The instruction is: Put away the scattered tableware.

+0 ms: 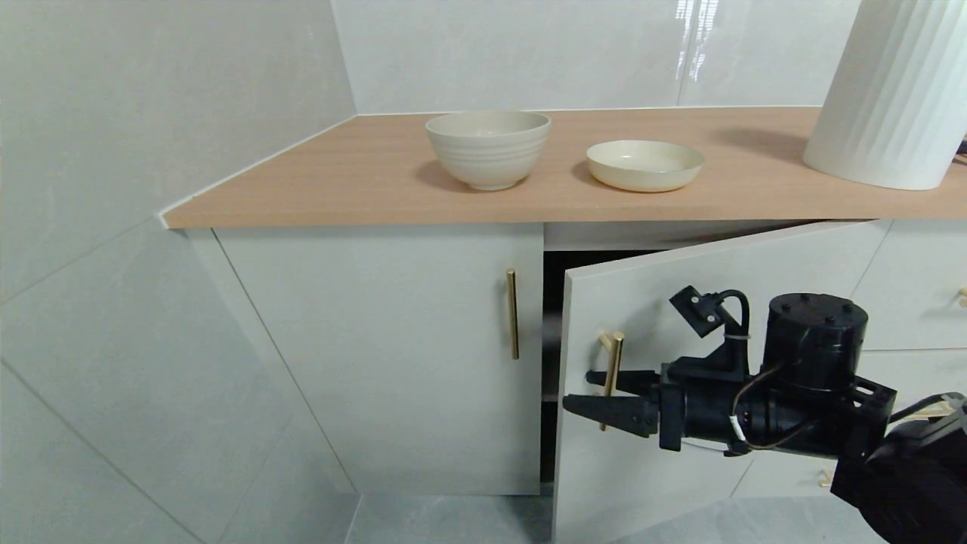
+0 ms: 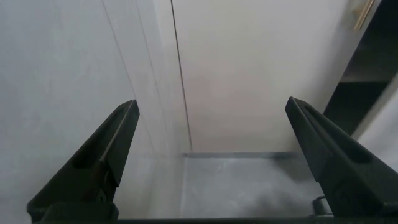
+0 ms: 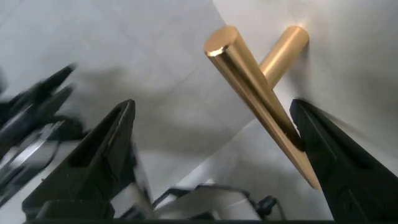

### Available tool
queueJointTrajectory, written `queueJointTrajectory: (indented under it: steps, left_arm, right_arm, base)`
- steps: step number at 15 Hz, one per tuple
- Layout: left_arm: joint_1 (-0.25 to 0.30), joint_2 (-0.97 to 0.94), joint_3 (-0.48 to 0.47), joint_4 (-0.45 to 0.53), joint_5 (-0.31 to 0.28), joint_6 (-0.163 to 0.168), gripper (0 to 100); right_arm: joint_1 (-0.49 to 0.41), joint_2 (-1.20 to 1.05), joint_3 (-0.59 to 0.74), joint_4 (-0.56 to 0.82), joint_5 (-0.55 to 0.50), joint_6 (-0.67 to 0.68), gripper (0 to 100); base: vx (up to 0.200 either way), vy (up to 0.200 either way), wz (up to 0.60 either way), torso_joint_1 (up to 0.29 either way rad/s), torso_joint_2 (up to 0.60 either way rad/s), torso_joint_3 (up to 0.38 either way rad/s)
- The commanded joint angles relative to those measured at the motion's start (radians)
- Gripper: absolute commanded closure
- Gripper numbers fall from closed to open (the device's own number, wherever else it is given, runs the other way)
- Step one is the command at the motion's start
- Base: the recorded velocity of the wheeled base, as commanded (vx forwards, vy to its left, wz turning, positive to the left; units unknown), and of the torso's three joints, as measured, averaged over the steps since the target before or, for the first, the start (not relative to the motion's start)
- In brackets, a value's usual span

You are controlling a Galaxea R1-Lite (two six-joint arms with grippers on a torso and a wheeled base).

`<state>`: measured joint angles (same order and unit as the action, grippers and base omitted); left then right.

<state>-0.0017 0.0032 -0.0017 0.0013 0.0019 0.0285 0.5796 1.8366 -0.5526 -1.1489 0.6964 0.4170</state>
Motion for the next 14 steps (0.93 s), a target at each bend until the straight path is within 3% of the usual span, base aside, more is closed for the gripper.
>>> queueJointTrajectory:
  steps: [1,3,4,6,7,9,10,11,14]
  left_arm:
    - [0.0,0.0,0.0,-0.001,0.0,-0.021,0]
    - [0.0,0.0,0.0,-0.001,-0.002,-0.009,0]
    - [0.0,0.0,-0.009,-0.007,-0.007,0.051,0]
    - [0.0,0.014,-0.11,0.005,-0.063,0.079,0]
    - [0.0,0.044,-0.167,0.023,-0.094,0.079,0]
    - [-0.001,0.27,-0.38,0.088,-0.195,0.033,0]
    - [-0.001,0.363,-0.428,0.085,-0.237,0.027,0]
    - [-0.001,0.529,-0.506,0.083,-0.315,0.022,0]
    - [-0.017,0.891,-0.604,0.037,-0.467,0.025,0]
  right_arm:
    - [-0.017,-0.028,0.06,-0.057,0.031,-0.001,0]
    - [-0.023,-0.03,0.069,-0.069,0.031,-0.001,0]
    - [-0.023,-0.031,0.08,-0.071,0.031,-0.003,0]
    - [-0.023,-0.039,0.098,-0.081,0.031,-0.003,0]
    - [-0.023,-0.039,0.105,-0.083,0.031,-0.004,0]
    - [-0.018,-0.046,0.126,-0.089,0.032,-0.006,0]
    - [-0.017,-0.048,0.138,-0.104,0.032,-0.006,0]
    - [-0.004,-0.046,0.158,-0.133,0.037,-0.009,0]
    - [0.008,-0.025,0.158,-0.141,0.037,-0.014,0]
  base:
    - [0.0,0.0,0.0,0.0,0.0,0.0]
    - [0.0,0.0,0.0,0.0,0.0,0.0]
    - [0.0,0.0,0.0,0.0,0.0,0.0]
    - [0.0,0.0,0.0,0.0,0.0,0.0]
    - [0.0,0.0,0.0,0.0,0.0,0.0]
    - [0.0,0.0,0.0,0.0,0.0,0.0]
    - [0.0,0.0,0.0,0.0,0.0,0.0]
    - [0.0,0.0,0.0,0.0,0.0,0.0]
    - [0.0,0.0,0.0,0.0,0.0,0.0]
